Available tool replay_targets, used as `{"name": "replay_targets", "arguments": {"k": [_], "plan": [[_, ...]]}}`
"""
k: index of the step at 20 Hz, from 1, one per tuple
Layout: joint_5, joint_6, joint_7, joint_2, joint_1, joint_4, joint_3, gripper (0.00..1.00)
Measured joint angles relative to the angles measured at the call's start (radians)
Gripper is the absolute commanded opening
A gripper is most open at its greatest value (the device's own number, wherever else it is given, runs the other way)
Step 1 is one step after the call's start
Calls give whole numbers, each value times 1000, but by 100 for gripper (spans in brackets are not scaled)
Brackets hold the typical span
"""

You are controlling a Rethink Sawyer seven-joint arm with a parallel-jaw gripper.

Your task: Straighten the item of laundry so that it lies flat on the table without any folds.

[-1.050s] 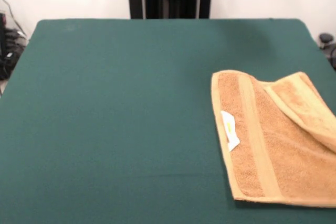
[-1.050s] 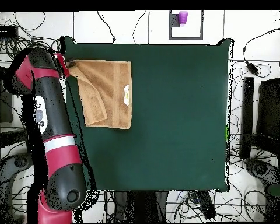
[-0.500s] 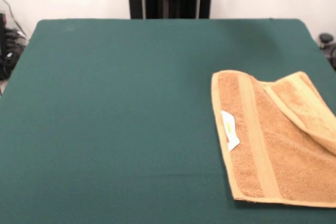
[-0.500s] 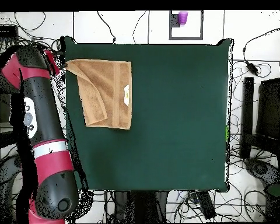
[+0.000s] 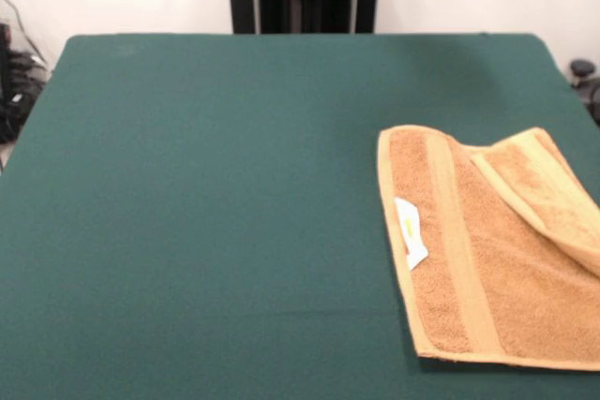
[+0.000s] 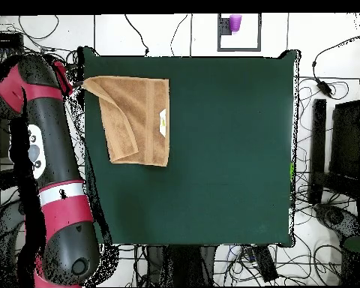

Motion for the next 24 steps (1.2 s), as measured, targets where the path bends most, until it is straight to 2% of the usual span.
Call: {"name": "replay_targets", "arguments": {"k": [4, 8, 9, 14, 16, 24], "plan": [[11, 18, -14, -23, 9, 35, 32, 100], [10, 54, -79, -107, 40, 153, 98, 100], [9, 67, -118, -155, 51, 212, 124, 100], [6, 97, -248, -309, 66, 366, 180, 100], [3, 111, -343, -419, 62, 452, 209, 100], [-1, 130, -550, -673, 50, 627, 260, 100]]}}
